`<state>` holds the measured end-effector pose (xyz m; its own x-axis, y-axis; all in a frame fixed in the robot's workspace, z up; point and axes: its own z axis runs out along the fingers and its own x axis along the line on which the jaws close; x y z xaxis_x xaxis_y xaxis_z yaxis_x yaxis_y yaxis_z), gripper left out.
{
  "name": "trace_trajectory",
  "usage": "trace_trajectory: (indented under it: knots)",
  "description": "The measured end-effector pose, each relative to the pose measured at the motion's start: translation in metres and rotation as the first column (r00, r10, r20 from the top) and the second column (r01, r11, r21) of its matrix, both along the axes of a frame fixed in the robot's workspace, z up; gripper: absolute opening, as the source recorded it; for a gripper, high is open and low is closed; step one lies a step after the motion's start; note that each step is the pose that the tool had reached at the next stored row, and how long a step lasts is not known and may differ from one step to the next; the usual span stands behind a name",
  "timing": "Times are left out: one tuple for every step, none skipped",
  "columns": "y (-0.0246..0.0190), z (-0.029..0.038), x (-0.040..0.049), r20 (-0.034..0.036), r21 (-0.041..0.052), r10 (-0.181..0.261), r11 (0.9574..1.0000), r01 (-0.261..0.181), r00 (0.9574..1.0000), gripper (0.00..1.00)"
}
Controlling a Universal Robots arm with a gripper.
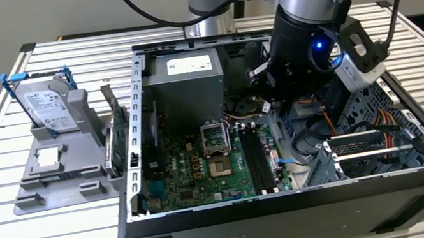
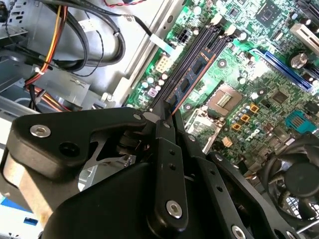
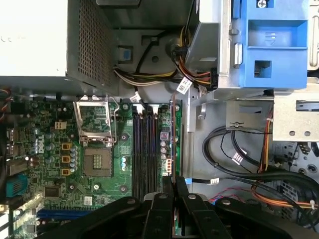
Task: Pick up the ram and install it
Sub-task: 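Insert the ram into the slot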
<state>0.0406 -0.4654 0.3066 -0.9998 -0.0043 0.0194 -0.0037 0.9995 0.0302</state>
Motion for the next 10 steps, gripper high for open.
trace_trajectory:
  knots:
    - [-0.0003, -0.0008, -0.0001, 0.0, 0.0, 0.0, 1.0, 0.0, 1.0, 0.0]
    - [-0.0005, -0.0015, -0.0004, -0.0001, 0.0, 0.0, 1.0, 0.0, 1.0, 0.0]
    - [-0.0009, -0.0022, -0.0006, -0.0001, -0.0002, 0.0, 1.0, 0.0, 1.0, 0.0]
    - [-0.0013, -0.0029, -0.0008, -0.0001, -0.0002, 0.0, 1.0, 0.0, 1.0, 0.0]
    - [-0.0015, -0.0037, -0.001, 0.0, 0.0, 0.0, 1.0, 0.0, 1.0, 0.0]
    - [-0.0018, -0.0046, -0.0013, 0.0, 0.0001, 0.0, 1.0, 0.0, 1.0, 0.0]
    - [-0.002, -0.0053, -0.0015, 0.0, 0.0, 0.0, 1.0, 0.0, 1.0, 0.0]
    - [-0.0023, -0.0061, -0.0017, 0.0, 0.0, 0.0, 1.0, 0.0, 1.0, 0.0]
    - [-0.0025, -0.0069, -0.0018, 0.0, 0.0, 0.0, 1.0, 0.0, 1.0, 0.0]
    - [-0.0028, -0.0077, -0.0021, -0.0001, 0.0, 0.0, 1.0, 0.0, 1.0, 0.0]
